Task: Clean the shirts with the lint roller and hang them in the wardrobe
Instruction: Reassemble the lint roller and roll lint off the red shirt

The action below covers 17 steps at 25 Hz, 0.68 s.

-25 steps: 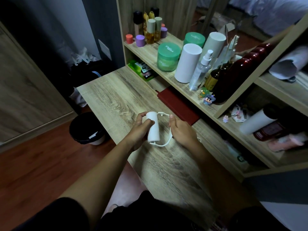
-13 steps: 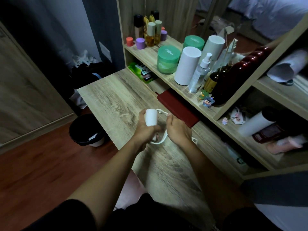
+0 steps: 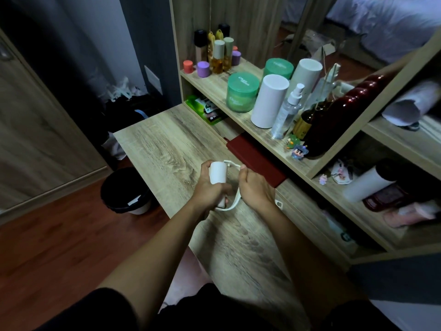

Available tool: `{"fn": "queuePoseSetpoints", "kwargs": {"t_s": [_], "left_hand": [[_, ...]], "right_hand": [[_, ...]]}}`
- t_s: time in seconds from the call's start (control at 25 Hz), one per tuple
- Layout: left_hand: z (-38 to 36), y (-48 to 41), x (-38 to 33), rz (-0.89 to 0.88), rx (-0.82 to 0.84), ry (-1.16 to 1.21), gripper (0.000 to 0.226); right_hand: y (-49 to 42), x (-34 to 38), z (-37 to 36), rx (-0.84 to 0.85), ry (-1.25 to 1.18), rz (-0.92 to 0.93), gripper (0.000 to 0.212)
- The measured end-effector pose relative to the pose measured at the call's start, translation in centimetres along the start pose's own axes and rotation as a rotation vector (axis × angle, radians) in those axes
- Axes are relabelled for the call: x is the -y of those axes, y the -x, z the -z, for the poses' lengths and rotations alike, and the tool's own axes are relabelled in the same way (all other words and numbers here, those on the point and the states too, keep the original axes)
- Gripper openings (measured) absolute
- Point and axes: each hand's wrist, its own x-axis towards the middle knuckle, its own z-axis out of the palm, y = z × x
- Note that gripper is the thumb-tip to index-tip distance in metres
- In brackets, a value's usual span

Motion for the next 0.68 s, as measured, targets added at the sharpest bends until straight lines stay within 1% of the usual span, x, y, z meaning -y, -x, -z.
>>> {"fn": "queuePoseSetpoints", "kwargs": {"t_s": [0.2,0.36,0.4,0.48,0.52,0.6,0.68], "left_hand": [[0.2,-0.2,0.8,0.008,0.027,-0.046,0.07],[0.4,0.0,0.4,-0.036,0.017,-0.192,0.069],[0.5,0.1,0.3,-0.057,0.016,-0.24,0.068],[0.9,0.1,0.3,-0.093,0.009,-0.333,0.065],[1.3,0.0,0.4,-0.115,0.003,-0.361,0.062],[2.0,-0.3,0.8,-0.163,-0.012,-0.427,0.057],[2.2,-0.3,0.9,-0.219,-0.023,-0.504,0.054]], "right_hand": [[0.1,-0.1,-0.4,0.015,0.028,-0.003,0.053],[0.3,-0.2,-0.7,0.025,0.025,0.011,0.053],[0.2,-0.6,-0.7,0.054,-0.049,0.031,0.053],[0.3,-1.6,-0.3,0.194,-0.307,0.069,0.049],[0.6,-2.2,-0.1,0.252,-0.361,0.096,0.045],[1.2,-3.4,-0.3,0.293,-0.257,0.185,0.038],[2.0,-4.0,-1.0,0.255,-0.202,0.255,0.03]]}}
